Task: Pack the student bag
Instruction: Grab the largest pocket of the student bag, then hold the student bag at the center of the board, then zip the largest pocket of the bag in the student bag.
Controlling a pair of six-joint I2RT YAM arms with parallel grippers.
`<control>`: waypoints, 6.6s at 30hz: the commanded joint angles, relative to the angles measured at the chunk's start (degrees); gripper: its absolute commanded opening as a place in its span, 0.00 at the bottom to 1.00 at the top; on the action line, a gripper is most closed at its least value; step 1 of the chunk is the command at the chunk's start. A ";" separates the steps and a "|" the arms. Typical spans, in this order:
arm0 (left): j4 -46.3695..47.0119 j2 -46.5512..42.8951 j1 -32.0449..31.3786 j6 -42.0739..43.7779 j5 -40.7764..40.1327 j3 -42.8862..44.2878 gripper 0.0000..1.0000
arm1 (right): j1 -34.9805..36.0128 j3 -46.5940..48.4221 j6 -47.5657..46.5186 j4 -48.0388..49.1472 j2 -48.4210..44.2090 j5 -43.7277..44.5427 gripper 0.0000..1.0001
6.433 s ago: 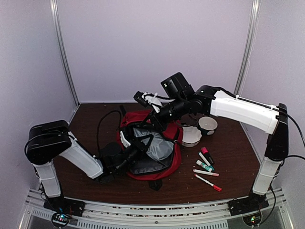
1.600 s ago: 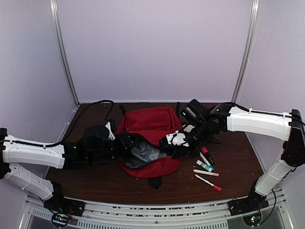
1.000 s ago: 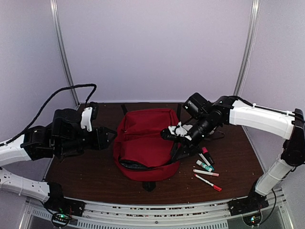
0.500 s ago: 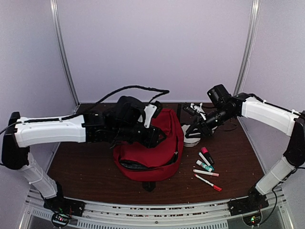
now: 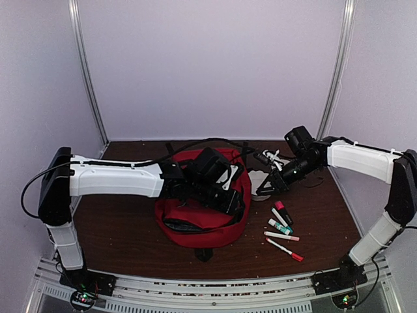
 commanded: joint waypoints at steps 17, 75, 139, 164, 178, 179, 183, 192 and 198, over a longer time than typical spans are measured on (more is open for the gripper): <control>-12.51 6.73 -2.41 1.15 -4.42 10.49 0.32 | -0.39 1.32 -0.51 -1.83 4.26 -3.29 0.36; -24.74 -1.19 -4.94 6.14 -25.21 15.84 0.00 | 0.87 3.27 -1.07 -3.12 6.61 -6.12 0.35; -5.28 -15.34 -3.84 1.18 -20.11 -8.14 0.00 | 17.39 -3.39 -43.55 24.59 5.57 7.00 0.42; -8.01 -12.56 -3.89 -2.13 -15.59 -11.76 0.00 | 15.73 -10.93 -43.21 33.42 3.92 16.24 0.00; -11.00 -20.41 -6.98 -6.85 -9.87 -18.38 0.00 | 14.10 -17.55 -43.41 41.01 2.39 21.97 0.00; -12.23 -21.08 -7.11 -6.94 -9.92 -18.40 0.00 | 14.10 -17.63 -43.41 41.10 2.33 22.06 0.00; -18.70 -24.28 -7.40 -7.20 -11.31 -19.06 0.00 | 13.97 -17.80 -43.90 41.67 2.22 22.75 0.00; -26.77 -32.78 -7.40 -8.58 -15.22 -25.60 0.00 | 13.66 -18.80 -45.29 41.93 1.35 23.31 0.00; -27.07 -36.56 -7.40 -9.29 -17.57 -28.68 0.00 | 13.66 -18.78 -47.06 41.23 1.50 24.49 0.00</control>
